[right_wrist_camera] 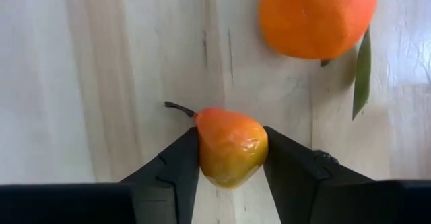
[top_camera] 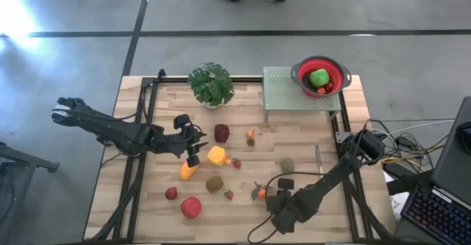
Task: Pick & Place Fruit
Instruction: Put the orange pear into the red strainer bowl on the shelf
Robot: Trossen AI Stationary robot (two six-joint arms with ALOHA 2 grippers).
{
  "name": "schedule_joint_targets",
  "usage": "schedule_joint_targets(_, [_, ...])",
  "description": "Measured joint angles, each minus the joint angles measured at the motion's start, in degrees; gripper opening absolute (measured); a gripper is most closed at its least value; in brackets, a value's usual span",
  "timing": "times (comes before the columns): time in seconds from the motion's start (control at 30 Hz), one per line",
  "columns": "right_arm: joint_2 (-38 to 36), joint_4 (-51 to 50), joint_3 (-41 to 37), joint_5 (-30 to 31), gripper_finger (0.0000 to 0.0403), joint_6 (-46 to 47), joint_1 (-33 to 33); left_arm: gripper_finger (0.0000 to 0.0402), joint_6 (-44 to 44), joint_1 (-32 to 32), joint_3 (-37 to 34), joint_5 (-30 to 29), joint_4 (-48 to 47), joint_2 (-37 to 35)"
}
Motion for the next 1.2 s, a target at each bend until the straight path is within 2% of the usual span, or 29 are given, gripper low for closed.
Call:
schedule_joint_targets(0.23, [-0.41, -0.08, 1.2, -0.68, 0.0122, -0.61, 0.0, 0.0147, 0.01, 0.0, 0.0, 0.0, 0.0, 0.0])
schedule_joint_targets(0.43, [-2.25, -2.37, 2.7, -1.46, 0.0131, -1.87, -0.13, 0.0147, 0.0, -0.01, 0.0, 0.0, 0.0, 0.0])
schedule_joint_targets(0.8, [-10.34, -10.07, 2.77, 0.0, 0.012, -3.91, -2.76, 0.0147, 0.0, 0.0, 0.0, 0.0, -0.07, 0.0])
schedule_joint_targets(1.03, [-16.48, -18.97, 2.66, 4.41, 0.0138, -5.32, -5.78, 0.0147, 0.01, -0.02, -0.01, 0.0, -0.02, 0.0])
schedule_joint_targets(1.2, [-21.94, -20.92, 2.59, 6.4, 0.0127, -8.53, -8.95, 0.0147, 0.0, 0.0, -0.02, 0.0, -0.02, 0.0])
